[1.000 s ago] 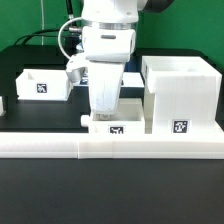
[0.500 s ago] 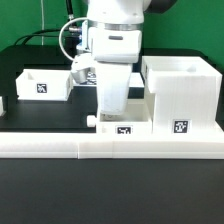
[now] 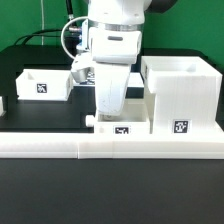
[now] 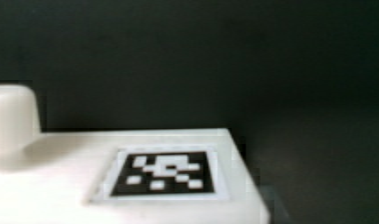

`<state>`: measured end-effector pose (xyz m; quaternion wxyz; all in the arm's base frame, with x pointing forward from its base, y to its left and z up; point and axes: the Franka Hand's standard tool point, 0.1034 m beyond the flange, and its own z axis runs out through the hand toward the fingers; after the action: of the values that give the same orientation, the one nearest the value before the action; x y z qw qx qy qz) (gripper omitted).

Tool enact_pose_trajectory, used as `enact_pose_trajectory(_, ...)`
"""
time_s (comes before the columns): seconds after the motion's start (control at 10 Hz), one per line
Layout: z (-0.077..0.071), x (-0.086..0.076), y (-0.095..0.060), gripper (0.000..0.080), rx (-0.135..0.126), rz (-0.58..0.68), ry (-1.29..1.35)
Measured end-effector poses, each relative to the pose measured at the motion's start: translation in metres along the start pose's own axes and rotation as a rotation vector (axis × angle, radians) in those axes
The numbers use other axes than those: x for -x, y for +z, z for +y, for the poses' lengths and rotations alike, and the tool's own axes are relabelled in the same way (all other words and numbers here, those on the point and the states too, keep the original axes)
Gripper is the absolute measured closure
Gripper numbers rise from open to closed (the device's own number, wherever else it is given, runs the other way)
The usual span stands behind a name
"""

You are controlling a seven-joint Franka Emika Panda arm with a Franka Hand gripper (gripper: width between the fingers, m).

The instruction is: Assemble drawer

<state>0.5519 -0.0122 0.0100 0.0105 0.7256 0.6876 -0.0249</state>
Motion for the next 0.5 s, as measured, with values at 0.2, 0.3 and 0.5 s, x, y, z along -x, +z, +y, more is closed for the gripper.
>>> enact_pose_trajectory(0.2,-0.0008,-0.0019,0.0011,0.0757,0.014,0.004,-0.005)
enact_pose_trajectory(0.3,-0.0007,-0.0015,0.0011,0.0757,0.015,0.004,-0.004)
enact_pose_trajectory(0.5,-0.0007,-0.0017,0.0011,0.0757,0.015,0.004,-0.004)
